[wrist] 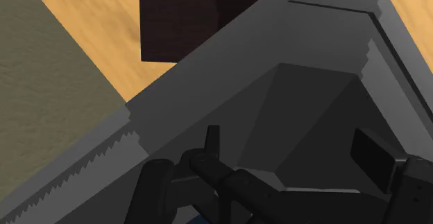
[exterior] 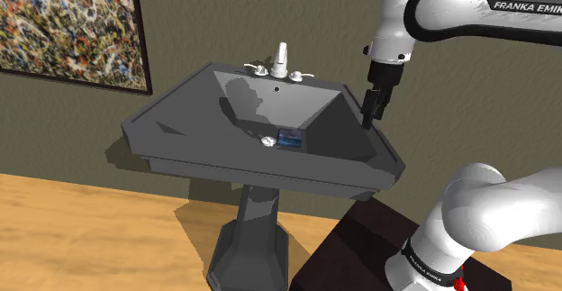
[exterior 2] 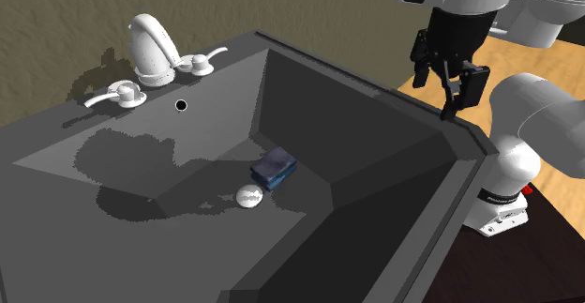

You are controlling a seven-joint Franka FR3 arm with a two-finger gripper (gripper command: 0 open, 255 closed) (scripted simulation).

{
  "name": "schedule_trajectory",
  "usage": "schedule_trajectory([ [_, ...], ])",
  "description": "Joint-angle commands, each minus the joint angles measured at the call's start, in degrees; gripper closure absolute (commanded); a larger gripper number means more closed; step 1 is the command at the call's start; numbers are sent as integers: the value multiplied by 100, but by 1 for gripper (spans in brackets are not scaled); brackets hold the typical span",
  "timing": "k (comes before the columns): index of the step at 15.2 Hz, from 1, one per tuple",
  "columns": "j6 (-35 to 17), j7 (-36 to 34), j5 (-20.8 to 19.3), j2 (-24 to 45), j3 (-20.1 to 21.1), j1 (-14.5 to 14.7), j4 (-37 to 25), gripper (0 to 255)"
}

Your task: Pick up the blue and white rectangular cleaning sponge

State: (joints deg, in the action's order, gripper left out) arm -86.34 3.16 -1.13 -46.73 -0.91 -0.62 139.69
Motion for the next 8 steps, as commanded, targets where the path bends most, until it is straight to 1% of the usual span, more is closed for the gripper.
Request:
schedule_trajectory([
  [1,0,0,0,0,0,0,0,0],
  [8,-1519,950,-80,1068,-553,144,88,0],
])
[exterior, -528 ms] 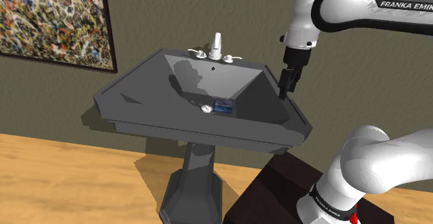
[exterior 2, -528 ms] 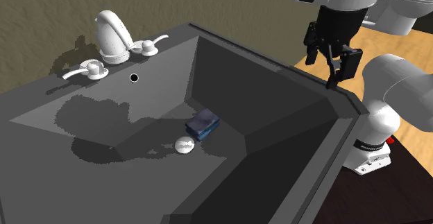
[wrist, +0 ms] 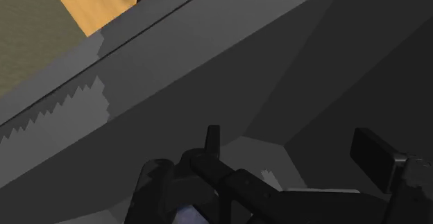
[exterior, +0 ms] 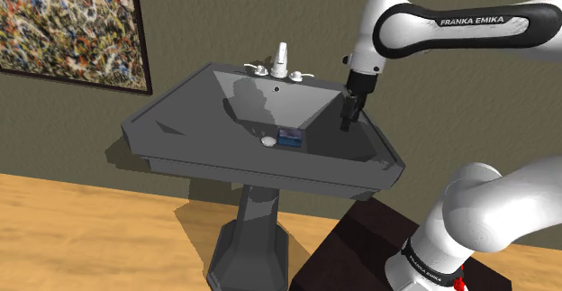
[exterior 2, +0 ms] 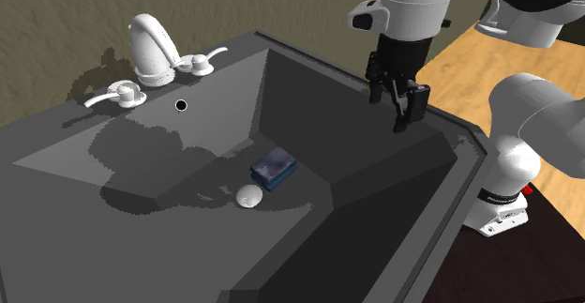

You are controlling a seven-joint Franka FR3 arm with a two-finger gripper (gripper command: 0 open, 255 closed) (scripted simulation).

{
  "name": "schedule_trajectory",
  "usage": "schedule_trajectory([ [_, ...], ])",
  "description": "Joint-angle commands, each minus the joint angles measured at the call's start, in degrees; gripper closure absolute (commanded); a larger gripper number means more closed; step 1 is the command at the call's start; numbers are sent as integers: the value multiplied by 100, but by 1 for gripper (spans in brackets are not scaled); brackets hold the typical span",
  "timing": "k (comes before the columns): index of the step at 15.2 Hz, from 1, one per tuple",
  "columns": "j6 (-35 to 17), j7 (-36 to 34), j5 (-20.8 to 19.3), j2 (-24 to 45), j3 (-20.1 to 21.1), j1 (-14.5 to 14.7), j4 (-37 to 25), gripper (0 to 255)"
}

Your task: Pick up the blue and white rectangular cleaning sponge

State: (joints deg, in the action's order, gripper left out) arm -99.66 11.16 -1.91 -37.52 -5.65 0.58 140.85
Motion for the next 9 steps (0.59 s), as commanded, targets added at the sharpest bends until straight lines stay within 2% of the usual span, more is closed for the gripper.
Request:
schedule_trajectory([
  [1,-391,291,13,329,-153,52,-55,0],
  [9,-1795,1524,430,1943,-691,369,-594,0],
])
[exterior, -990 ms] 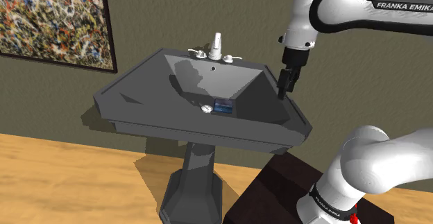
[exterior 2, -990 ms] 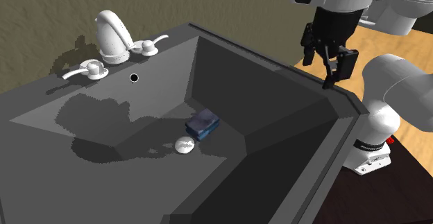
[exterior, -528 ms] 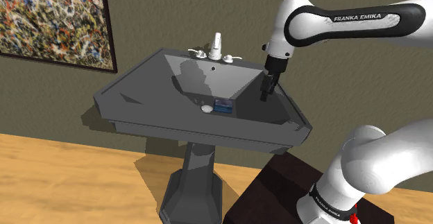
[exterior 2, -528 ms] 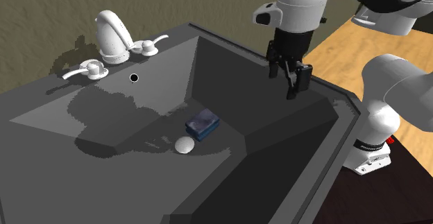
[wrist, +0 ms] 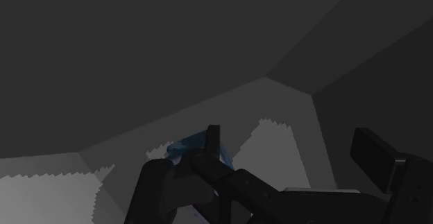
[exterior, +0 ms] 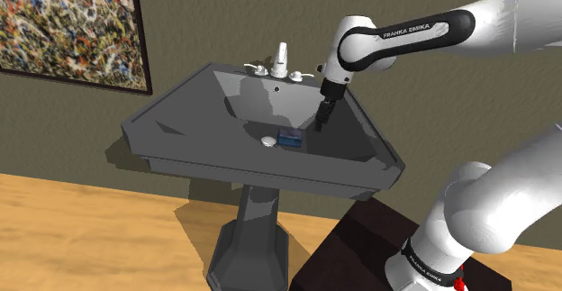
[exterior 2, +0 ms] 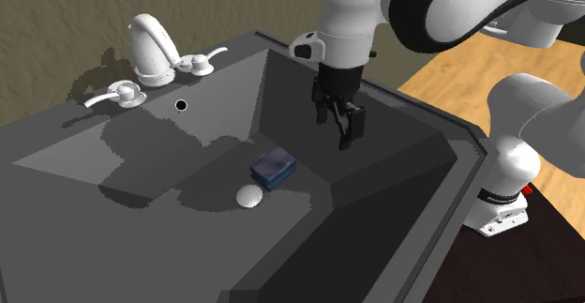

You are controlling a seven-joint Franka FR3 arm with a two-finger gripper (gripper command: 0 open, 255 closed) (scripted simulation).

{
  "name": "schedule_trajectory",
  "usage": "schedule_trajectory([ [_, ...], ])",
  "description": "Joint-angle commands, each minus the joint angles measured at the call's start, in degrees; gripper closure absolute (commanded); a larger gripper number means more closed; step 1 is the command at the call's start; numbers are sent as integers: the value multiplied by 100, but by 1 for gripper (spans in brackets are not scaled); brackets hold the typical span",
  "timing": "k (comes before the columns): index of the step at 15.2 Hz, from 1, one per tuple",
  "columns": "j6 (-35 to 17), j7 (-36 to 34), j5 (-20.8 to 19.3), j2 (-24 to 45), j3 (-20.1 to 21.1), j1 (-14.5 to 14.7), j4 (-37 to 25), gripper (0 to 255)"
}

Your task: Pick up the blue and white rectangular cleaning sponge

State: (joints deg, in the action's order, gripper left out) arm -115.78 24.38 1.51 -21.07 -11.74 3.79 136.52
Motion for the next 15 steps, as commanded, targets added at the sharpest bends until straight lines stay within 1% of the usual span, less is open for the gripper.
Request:
schedule_trajectory([
  [1,-321,374,184,512,-138,92,-268,0],
  [7,-924,1479,946,1824,-352,292,-1092,0],
  [12,-1126,2379,1681,2912,-309,281,-2003,0],
  [15,-1260,2482,1773,3047,-278,260,-1996,0],
])
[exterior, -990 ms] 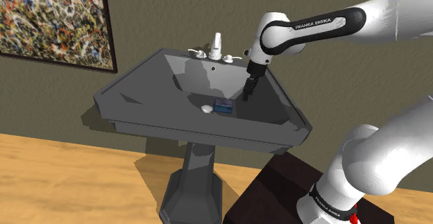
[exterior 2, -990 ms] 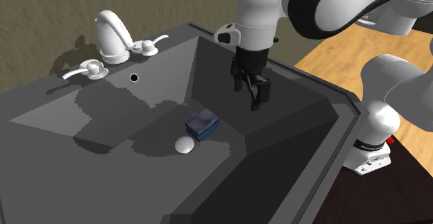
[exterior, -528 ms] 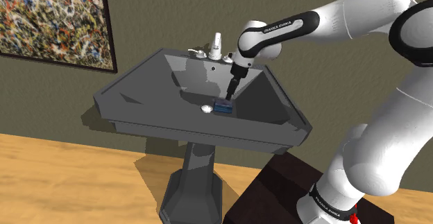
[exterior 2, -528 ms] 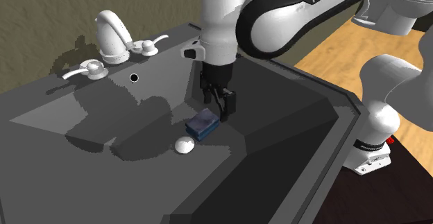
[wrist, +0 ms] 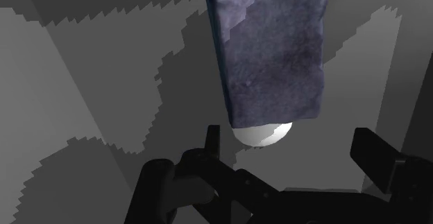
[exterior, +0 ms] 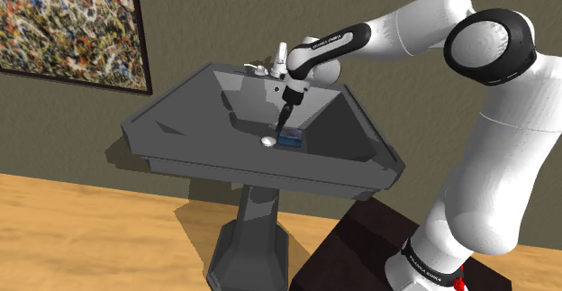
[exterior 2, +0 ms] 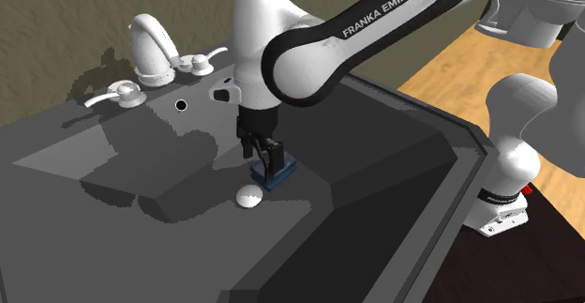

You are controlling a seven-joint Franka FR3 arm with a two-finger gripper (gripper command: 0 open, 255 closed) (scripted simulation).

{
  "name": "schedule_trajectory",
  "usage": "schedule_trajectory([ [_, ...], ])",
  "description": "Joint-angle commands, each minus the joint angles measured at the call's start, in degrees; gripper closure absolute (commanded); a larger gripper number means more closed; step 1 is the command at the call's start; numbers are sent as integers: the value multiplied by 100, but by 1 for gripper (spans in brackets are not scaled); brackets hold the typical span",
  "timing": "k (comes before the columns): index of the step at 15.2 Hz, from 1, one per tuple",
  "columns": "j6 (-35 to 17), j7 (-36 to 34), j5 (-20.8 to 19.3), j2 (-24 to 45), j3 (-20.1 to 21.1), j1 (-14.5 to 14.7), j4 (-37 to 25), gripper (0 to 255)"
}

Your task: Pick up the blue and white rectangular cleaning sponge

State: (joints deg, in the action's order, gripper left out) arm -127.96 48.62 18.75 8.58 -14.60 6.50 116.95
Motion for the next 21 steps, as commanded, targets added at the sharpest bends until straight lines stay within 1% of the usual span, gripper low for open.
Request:
schedule_trajectory([
  [1,-105,88,79,121,14,-13,-8,0],
  [5,-393,233,221,313,48,-28,113,0],
  [7,-393,233,221,313,49,-28,113,0],
  [8,-401,235,221,307,49,-28,127,255],
  [17,-393,233,221,313,49,-29,113,255],
  [21,-142,106,95,144,19,-15,8,255],
])
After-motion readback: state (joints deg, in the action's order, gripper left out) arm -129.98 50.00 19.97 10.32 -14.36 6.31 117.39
